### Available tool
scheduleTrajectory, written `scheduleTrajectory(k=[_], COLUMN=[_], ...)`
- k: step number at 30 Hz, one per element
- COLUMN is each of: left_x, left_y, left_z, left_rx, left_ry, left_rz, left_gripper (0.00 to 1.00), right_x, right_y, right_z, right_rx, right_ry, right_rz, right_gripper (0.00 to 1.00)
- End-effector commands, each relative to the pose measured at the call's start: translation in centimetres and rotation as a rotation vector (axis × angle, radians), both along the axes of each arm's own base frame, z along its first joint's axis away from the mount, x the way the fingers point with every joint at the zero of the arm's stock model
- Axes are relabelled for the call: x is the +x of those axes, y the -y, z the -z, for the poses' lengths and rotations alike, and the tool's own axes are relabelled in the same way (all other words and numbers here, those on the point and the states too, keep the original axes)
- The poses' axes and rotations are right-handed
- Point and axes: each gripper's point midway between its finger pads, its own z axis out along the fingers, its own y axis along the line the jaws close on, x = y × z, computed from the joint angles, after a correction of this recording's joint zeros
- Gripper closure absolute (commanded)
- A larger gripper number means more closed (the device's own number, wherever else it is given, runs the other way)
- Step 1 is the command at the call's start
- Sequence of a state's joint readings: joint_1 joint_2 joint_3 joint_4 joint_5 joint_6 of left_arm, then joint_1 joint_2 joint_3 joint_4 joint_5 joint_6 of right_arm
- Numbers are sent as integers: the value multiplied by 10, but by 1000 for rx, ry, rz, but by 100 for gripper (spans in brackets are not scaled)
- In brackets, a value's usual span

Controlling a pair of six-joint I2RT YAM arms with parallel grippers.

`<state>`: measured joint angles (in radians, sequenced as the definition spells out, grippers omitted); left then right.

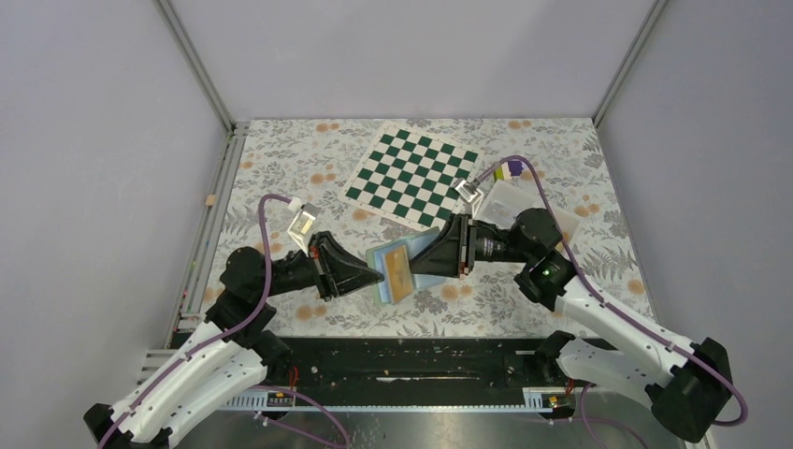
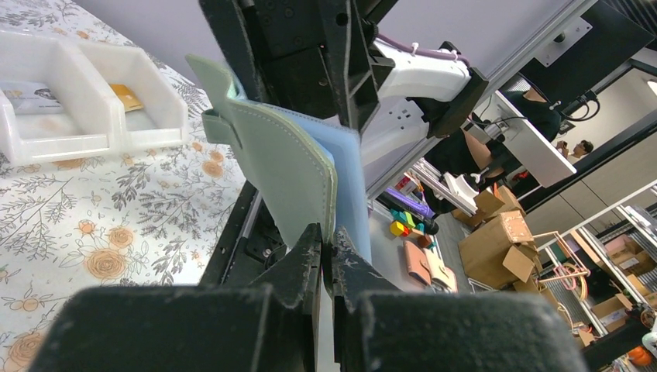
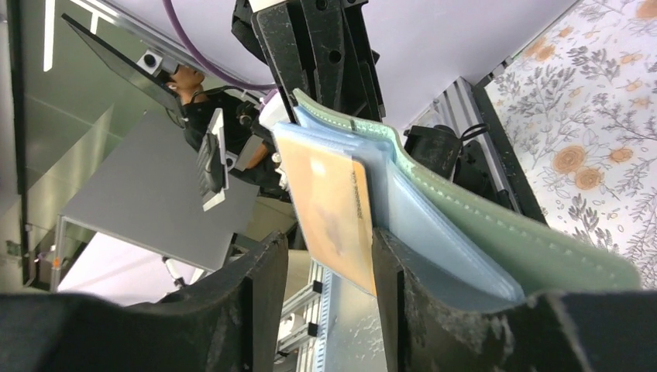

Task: Take the credit cards out of the card holder
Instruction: Remove the credit card from the card holder.

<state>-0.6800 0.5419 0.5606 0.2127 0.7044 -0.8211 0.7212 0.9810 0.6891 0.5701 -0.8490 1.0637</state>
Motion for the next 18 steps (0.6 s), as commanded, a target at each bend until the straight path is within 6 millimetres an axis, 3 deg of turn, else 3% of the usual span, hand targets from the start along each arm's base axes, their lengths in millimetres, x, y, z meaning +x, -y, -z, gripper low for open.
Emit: scheduleTrajectory(k=[1, 10, 18], left_x=[-5, -4, 2], left_y=[-1, -1, 2], left_z=[-21, -21, -12], left_rx=[-58, -64, -44], left_ry=[69, 74, 62], left_rz=[13, 13, 2], left_gripper=[100, 100, 100], right_x=[-8, -16, -29], right_y=[10, 8, 11], right_z=[-12, -16, -39], right_rx=[-8, 24, 150], right_ry=[123, 93, 78], right_rz=[40, -28, -117], right_gripper=[48, 51, 56])
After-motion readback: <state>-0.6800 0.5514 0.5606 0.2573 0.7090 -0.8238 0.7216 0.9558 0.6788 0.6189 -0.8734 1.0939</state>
